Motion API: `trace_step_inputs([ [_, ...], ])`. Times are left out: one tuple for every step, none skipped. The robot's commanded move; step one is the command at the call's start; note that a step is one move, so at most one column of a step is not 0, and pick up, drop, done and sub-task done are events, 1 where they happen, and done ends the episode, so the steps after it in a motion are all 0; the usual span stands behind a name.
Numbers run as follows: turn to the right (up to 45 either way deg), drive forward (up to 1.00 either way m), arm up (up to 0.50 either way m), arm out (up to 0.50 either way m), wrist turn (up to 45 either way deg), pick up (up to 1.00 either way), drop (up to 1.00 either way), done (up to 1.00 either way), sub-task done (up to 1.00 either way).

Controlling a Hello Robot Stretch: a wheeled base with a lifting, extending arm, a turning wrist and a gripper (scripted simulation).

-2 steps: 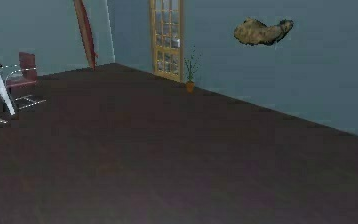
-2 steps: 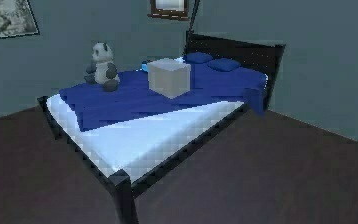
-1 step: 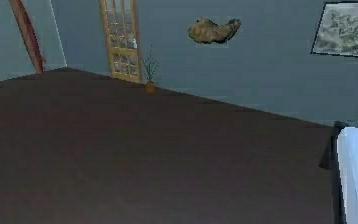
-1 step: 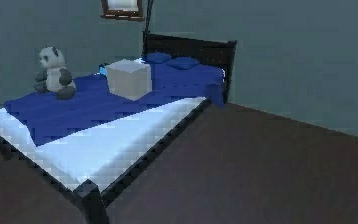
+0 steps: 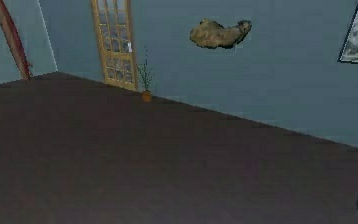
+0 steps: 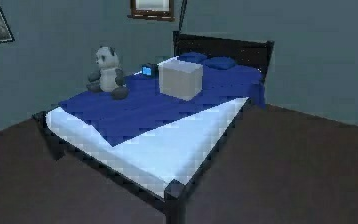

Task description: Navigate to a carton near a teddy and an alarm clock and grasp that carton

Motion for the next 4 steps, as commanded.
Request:
trace_step_inputs([
  [30.0,0.00,0.00,0.00,0.0,0.00,0.00,0.00,0.00],
  [0.0,0.90,0.00,0.00,0.0,0.00,0.00,0.00,0.00],
  [45.0,0.00,0.00,0.00,0.0,0.00,0.00,0.00,0.00],
  [-33.0,0.00,0.00,0.00,0.0,0.00,0.00,0.00,0.00],
])
